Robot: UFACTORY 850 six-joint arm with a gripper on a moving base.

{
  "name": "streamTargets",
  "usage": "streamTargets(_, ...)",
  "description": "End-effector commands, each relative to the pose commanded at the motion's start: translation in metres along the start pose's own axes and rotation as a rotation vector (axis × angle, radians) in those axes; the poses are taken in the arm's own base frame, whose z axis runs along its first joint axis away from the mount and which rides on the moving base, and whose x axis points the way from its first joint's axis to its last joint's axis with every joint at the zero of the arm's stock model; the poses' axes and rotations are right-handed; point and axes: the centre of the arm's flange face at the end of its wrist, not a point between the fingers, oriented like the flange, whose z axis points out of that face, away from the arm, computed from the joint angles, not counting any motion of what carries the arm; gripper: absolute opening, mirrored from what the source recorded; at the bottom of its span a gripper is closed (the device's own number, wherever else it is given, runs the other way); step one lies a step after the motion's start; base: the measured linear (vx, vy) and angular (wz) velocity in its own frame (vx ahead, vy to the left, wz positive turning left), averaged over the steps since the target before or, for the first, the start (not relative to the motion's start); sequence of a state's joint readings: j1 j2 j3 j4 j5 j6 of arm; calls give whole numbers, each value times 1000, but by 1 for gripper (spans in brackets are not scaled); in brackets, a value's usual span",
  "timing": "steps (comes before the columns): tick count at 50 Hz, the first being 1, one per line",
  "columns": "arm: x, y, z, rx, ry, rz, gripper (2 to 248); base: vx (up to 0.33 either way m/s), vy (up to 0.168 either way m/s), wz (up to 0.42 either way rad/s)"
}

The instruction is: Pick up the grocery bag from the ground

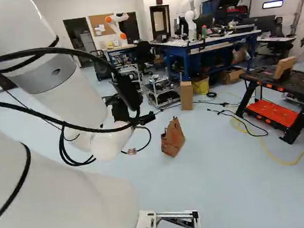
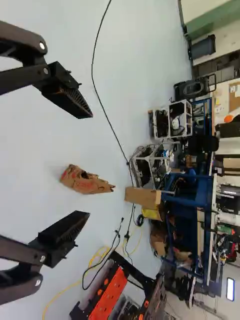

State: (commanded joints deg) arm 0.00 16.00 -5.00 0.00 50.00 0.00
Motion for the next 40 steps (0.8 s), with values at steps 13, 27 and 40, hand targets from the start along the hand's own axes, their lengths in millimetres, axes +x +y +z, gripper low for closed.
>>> streamTargets(13,0,0,0,0,0,0,247,154,-69,-351)
streamTargets(27,0,0,0,0,0,0,247,158,-67,-339)
streamTargets(40,0,0,0,0,0,0,247,163,-27,-141)
